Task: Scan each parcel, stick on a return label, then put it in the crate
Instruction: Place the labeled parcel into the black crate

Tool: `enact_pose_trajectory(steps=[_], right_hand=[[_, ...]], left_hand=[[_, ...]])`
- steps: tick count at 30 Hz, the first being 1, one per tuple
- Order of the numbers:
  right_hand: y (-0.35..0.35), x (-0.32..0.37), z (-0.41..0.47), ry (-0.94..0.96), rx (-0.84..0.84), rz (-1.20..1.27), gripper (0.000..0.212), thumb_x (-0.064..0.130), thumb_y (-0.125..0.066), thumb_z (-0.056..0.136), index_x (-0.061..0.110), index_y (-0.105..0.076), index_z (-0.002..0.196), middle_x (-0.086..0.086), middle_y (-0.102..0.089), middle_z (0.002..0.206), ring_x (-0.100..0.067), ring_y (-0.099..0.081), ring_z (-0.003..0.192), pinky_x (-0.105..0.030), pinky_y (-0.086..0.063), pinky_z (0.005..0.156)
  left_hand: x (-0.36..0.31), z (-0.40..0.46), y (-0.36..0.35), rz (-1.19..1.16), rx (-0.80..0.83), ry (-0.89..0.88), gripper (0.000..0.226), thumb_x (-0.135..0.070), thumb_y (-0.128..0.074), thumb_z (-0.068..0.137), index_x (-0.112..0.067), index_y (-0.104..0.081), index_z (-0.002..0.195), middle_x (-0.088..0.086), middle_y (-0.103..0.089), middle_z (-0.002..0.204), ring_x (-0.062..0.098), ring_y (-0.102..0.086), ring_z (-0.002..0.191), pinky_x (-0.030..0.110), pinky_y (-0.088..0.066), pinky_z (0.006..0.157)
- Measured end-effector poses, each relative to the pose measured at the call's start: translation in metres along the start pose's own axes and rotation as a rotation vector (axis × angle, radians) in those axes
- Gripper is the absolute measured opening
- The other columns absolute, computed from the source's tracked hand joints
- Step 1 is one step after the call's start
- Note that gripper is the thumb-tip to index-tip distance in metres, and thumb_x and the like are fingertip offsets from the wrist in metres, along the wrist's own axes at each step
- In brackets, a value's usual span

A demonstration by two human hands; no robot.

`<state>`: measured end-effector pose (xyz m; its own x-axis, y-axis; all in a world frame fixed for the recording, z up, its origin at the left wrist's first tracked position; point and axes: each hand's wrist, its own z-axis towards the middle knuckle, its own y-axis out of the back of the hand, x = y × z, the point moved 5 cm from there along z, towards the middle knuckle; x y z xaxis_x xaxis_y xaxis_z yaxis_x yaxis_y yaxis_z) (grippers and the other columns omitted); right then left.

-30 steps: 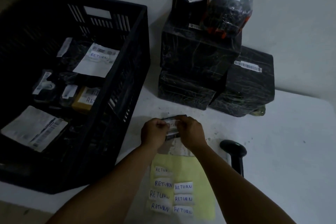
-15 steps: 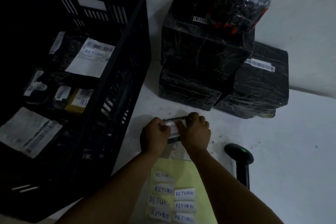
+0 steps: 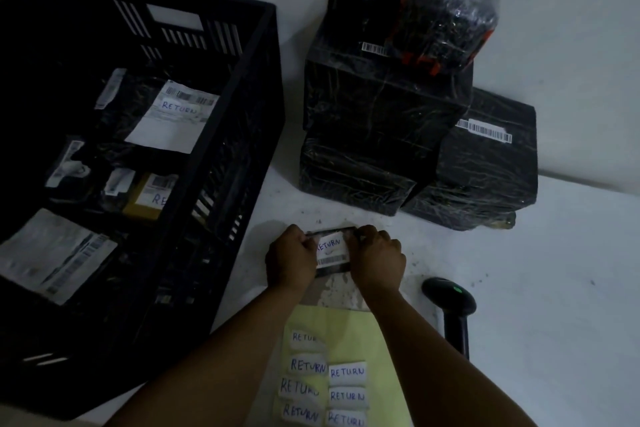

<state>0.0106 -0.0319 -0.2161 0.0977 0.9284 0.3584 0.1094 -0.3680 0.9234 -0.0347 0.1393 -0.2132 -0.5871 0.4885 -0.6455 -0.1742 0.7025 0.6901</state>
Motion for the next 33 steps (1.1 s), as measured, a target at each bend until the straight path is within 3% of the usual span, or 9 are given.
enact_pose_trajectory(steps=[5, 8, 12, 15, 17, 20, 25, 29, 33], right_hand=[[0.002, 0.001, -0.003, 0.01, -0.016, -0.025, 0.048, 0.064, -0.039, 0.096, 0.025, -0.065, 0.103, -0.001, -0.066, 0.092, -0.024, -0.058, 0.086, -0.034, -0.045, 0.073], [0.001, 0.0, -0.003, 0.005, 0.009, -0.04, 0.046, 0.065, -0.041, 0.095, 0.026, -0.064, 0.103, 0.0, -0.065, 0.092, -0.023, -0.058, 0.087, -0.034, -0.042, 0.073], [-0.001, -0.001, 0.0, -0.071, 0.097, 0.045, 0.037, 0.054, -0.043, 0.099, 0.024, -0.064, 0.106, 0.001, -0.066, 0.091, -0.021, -0.061, 0.085, -0.039, -0.053, 0.08], [0.007, -0.005, -0.005, -0.108, 0.084, 0.193, 0.034, 0.049, -0.047, 0.1, 0.022, -0.064, 0.111, -0.003, -0.066, 0.097, -0.02, -0.063, 0.082, -0.038, -0.057, 0.076], [0.018, -0.006, -0.009, -0.099, 0.058, 0.294, 0.034, 0.048, -0.049, 0.1, 0.021, -0.063, 0.117, -0.005, -0.067, 0.104, -0.019, -0.064, 0.083, -0.031, -0.054, 0.07], [0.045, 0.002, -0.016, -0.028, -0.023, 0.403, 0.033, 0.047, -0.05, 0.1, 0.021, -0.063, 0.117, -0.002, -0.068, 0.102, -0.011, -0.063, 0.078, -0.018, -0.043, 0.058], [0.112, 0.038, -0.023, 0.111, -0.169, 0.661, 0.024, 0.041, -0.056, 0.099, 0.021, -0.066, 0.109, 0.004, -0.07, 0.095, 0.0, -0.063, 0.078, -0.012, -0.047, 0.058], [0.158, 0.08, -0.028, 0.208, -0.178, 0.831, 0.02, 0.037, -0.058, 0.098, 0.024, -0.066, 0.111, 0.005, -0.069, 0.1, -0.008, -0.068, 0.086, -0.034, -0.061, 0.069], [0.182, 0.133, -0.037, 0.324, -0.155, 0.889, 0.007, 0.038, -0.06, 0.097, 0.039, -0.062, 0.103, 0.014, -0.068, 0.094, 0.003, -0.067, 0.084, -0.016, -0.056, 0.06]], left_hand=[[0.004, -0.009, 0.003, -0.016, -0.011, -0.041, 0.038, -0.036, -0.079, 0.081, -0.015, -0.052, 0.096, 0.005, -0.051, 0.1, 0.024, -0.055, 0.082, 0.03, -0.045, 0.067], [0.005, -0.011, 0.003, 0.019, -0.008, -0.048, 0.035, -0.029, -0.077, 0.084, -0.012, -0.054, 0.104, 0.009, -0.056, 0.104, 0.027, -0.058, 0.09, 0.034, -0.049, 0.072], [0.004, -0.008, 0.006, -0.038, 0.006, 0.003, 0.027, -0.019, -0.073, 0.087, -0.007, -0.056, 0.104, 0.014, -0.065, 0.106, 0.031, -0.064, 0.1, 0.039, -0.056, 0.077], [0.002, -0.011, 0.012, -0.133, 0.009, 0.051, 0.042, -0.023, -0.075, 0.086, -0.004, -0.059, 0.12, 0.013, -0.067, 0.115, 0.03, -0.064, 0.106, 0.031, -0.051, 0.079], [-0.003, -0.014, 0.015, -0.193, 0.026, 0.059, 0.035, -0.029, -0.074, 0.086, -0.006, -0.067, 0.112, 0.008, -0.071, 0.109, 0.025, -0.068, 0.096, 0.03, -0.055, 0.077], [-0.02, -0.02, 0.031, -0.296, 0.016, 0.006, 0.021, -0.033, -0.071, 0.088, -0.013, -0.07, 0.093, 0.003, -0.073, 0.091, 0.02, -0.07, 0.081, 0.041, -0.06, 0.073], [-0.069, -0.03, 0.086, -0.421, 0.01, -0.118, 0.038, -0.032, -0.067, 0.092, -0.029, -0.057, 0.129, 0.0, -0.067, 0.11, 0.017, -0.068, 0.092, 0.041, -0.061, 0.078], [-0.101, -0.045, 0.155, -0.385, -0.067, -0.279, 0.012, -0.033, -0.067, 0.089, -0.04, -0.061, 0.097, -0.011, -0.069, 0.09, 0.002, -0.068, 0.075, 0.027, -0.06, 0.061], [-0.109, -0.059, 0.228, -0.458, -0.114, -0.346, 0.012, -0.029, -0.071, 0.085, -0.037, -0.065, 0.092, -0.009, -0.073, 0.088, 0.009, -0.071, 0.079, 0.034, -0.06, 0.07]])
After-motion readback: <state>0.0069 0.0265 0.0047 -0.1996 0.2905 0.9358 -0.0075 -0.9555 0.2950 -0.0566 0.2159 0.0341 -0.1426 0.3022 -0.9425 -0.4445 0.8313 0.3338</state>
